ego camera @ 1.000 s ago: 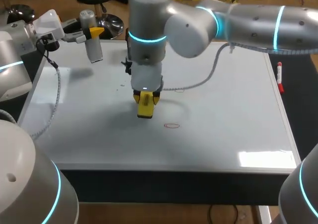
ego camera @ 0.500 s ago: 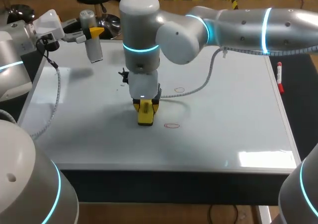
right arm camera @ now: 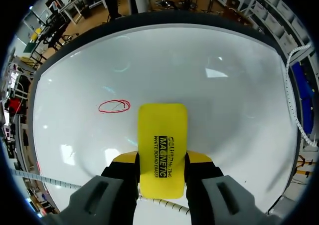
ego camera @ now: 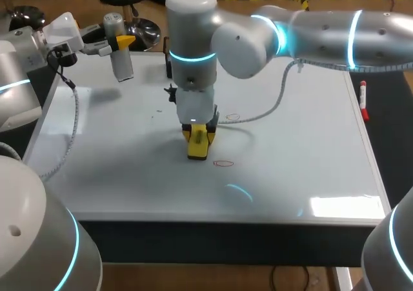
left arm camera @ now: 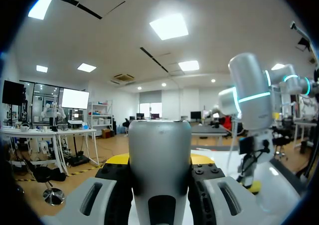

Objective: Pick up the inspection probe, press it on each red-marked spot on the whiteboard one by one, put down the probe, pick up the eraser, and wipe off all the red marks.

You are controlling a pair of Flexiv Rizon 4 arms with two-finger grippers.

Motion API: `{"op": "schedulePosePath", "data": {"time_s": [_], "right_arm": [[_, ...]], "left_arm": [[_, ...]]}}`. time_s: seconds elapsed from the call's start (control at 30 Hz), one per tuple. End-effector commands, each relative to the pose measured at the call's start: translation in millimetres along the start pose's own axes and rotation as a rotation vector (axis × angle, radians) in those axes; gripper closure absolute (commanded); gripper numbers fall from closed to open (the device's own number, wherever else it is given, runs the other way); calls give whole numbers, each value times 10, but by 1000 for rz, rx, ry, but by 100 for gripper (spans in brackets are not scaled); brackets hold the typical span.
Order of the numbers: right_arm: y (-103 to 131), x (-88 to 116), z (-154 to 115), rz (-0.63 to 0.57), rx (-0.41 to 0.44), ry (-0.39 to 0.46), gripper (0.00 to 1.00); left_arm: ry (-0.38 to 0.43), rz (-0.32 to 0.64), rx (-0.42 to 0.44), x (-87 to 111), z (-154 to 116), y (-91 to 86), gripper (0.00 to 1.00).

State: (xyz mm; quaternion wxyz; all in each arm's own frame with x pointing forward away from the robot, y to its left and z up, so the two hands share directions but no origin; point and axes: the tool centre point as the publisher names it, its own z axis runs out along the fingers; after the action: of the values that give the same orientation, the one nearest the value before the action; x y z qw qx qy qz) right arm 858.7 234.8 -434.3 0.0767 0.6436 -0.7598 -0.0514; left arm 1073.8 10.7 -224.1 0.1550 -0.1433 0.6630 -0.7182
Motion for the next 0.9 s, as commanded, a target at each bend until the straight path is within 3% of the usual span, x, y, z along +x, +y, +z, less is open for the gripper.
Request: {"op": "schedulePosePath", "data": {"time_s": [0.03, 0.3, 0.47, 0.67, 0.9], "right_arm": [[-99, 128, 271, 2, -5, 3, 100], [-143, 170, 144, 14, 9, -1, 100], [-173, 195, -302, -34, 19, -36, 100], [-373, 372, -703, -45, 93, -40, 100], [-613, 620, -789, -18, 118, -27, 100]], "left_arm": [[-4, 2, -1, 13, 1, -13, 100], [-4, 2, -1, 13, 1, -13, 100], [-4, 2, -1, 13, 1, -13, 100], [-4, 2, -1, 13, 1, -13, 100], [-4, 2, -1, 13, 1, -13, 100]]}}
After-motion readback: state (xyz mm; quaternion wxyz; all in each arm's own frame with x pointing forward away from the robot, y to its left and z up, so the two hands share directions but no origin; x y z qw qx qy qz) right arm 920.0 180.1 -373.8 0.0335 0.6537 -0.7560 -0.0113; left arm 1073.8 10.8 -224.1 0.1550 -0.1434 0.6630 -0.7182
